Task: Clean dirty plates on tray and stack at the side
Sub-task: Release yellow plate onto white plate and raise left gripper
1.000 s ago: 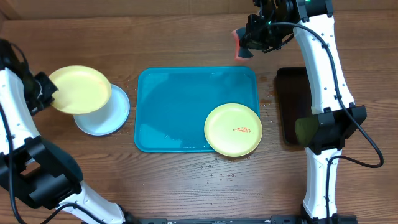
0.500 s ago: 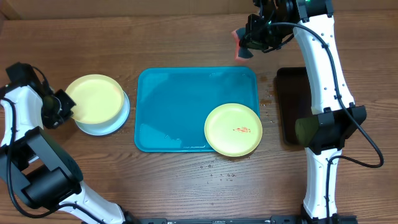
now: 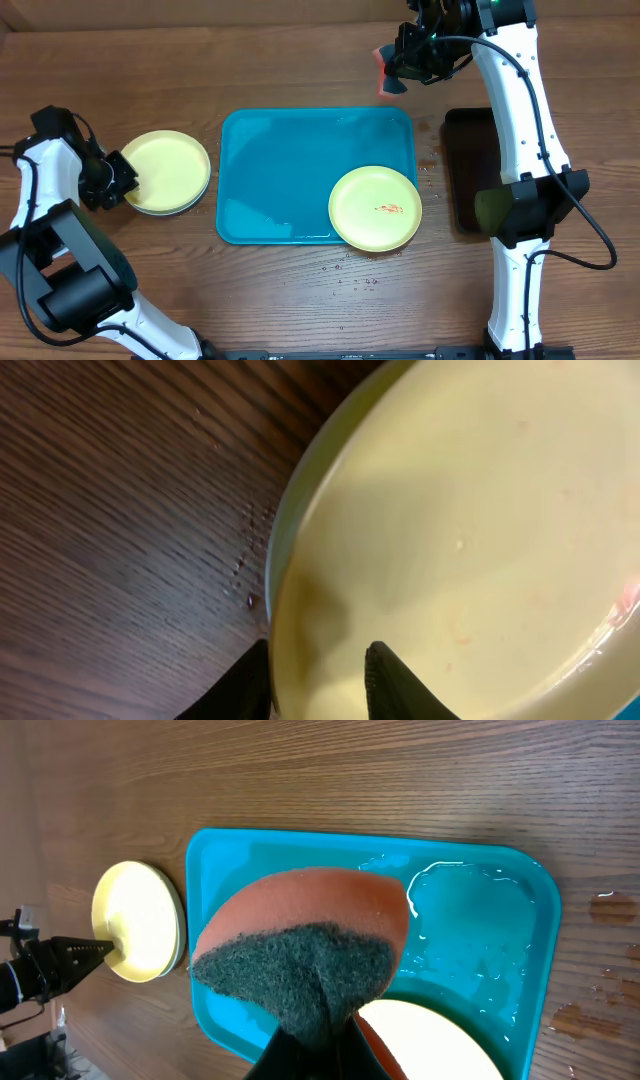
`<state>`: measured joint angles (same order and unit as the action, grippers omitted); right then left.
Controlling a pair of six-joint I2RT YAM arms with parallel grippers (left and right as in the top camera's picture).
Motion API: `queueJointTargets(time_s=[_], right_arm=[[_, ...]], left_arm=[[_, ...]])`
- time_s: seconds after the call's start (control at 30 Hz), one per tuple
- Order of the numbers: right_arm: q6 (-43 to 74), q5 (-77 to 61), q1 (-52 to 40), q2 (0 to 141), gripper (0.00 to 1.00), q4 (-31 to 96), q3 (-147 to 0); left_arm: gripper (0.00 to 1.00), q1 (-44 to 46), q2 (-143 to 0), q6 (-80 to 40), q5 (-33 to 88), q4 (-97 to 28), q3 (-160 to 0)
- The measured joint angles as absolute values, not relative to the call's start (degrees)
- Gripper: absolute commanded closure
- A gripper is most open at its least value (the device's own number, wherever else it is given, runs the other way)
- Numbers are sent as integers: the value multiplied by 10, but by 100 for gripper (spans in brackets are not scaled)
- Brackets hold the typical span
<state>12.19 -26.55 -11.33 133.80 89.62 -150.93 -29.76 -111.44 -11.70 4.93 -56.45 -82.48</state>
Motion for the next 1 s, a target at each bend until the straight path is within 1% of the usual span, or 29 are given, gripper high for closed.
queueJointTargets(time_s=[0.23,0.37,0.5,0.63,0.77,0.87,1.0], right_arm=[[122,-265,-113,1338,96,895,-1509],[122,-265,-113,1338,96,896,-1509],[122,-266,-114,1338,96,896,-1509],[122,-265,-114,1338,96,896,-1509],[122,-259,-114,1338,96,896,-1509],[122,-256,-113,1338,96,896,-1509],[122,-254,-113,1338,96,896,-1509]], left_arm=[[62,-285,-1114,-92,49,-617,-904],[59,-263,-1114,-76,38,-654,-965],[60,-230,-1114,-63,17,-687,-1013],[60,-194,-1113,-53,16,-697,-1024],[59,-144,-1113,-41,75,-705,-1024],[57,-88,-1113,-40,142,-700,-1024],[55,4,-1114,-45,193,-694,-1024]])
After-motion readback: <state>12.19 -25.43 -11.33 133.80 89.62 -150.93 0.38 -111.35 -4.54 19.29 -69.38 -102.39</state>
